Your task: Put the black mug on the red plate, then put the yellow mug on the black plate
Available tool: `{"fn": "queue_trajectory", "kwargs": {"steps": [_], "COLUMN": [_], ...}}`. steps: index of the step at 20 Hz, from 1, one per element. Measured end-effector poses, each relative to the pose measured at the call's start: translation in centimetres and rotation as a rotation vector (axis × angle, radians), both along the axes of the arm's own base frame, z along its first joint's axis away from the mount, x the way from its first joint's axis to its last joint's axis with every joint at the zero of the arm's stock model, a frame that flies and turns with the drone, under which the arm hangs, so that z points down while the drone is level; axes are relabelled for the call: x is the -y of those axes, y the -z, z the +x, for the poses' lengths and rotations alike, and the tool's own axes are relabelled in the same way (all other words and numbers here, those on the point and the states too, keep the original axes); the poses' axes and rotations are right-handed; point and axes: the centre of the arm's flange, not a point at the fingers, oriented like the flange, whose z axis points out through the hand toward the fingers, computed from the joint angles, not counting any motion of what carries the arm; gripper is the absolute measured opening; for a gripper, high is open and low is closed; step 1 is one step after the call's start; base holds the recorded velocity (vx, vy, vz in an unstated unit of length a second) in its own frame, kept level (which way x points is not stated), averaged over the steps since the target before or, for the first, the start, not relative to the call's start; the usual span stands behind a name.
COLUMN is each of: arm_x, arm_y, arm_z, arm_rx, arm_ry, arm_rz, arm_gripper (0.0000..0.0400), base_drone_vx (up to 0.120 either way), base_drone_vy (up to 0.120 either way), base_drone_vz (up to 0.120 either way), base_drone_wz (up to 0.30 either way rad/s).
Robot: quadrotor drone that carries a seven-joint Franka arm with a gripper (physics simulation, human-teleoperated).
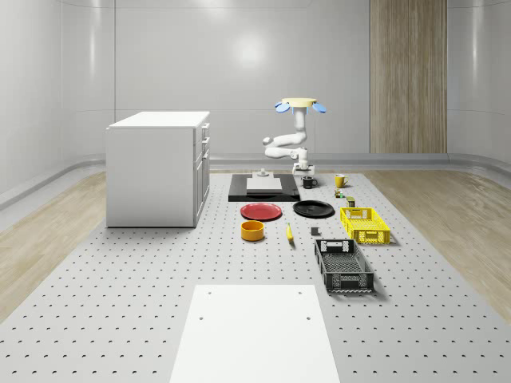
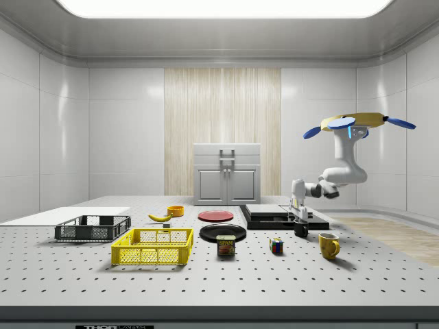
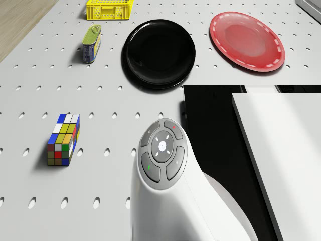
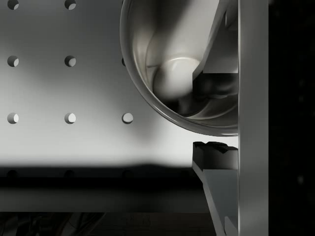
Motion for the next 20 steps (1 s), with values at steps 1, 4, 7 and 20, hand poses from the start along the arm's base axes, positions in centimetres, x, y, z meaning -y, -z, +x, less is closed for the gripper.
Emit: {"fn": "queue_trajectory", "kwargs": {"steps": [1, 4, 7, 20], "arm_x": [0.0, 0.0, 0.0, 0.0], "arm_y": [0.0, 0.6, 1.6, 4.4], "arm_z": [0.0, 0.0, 0.0, 0.0], "arm_rx": [0.000, 0.000, 0.000, 0.000], "arm_ry": [0.000, 0.000, 0.000, 0.000], "arm_rz": [0.000, 0.000, 0.000, 0.000], "arm_gripper": [0.0120, 0.0114, 0.0112, 0.0110], "base_drone_vx": [0.000, 0.000, 0.000, 0.062], "base_drone_vy": [0.000, 0.000, 0.000, -0.065], "base_drone_vz": [0.000, 0.000, 0.093, 0.105], "base_drone_wz": [0.000, 0.000, 0.000, 0.000]}}
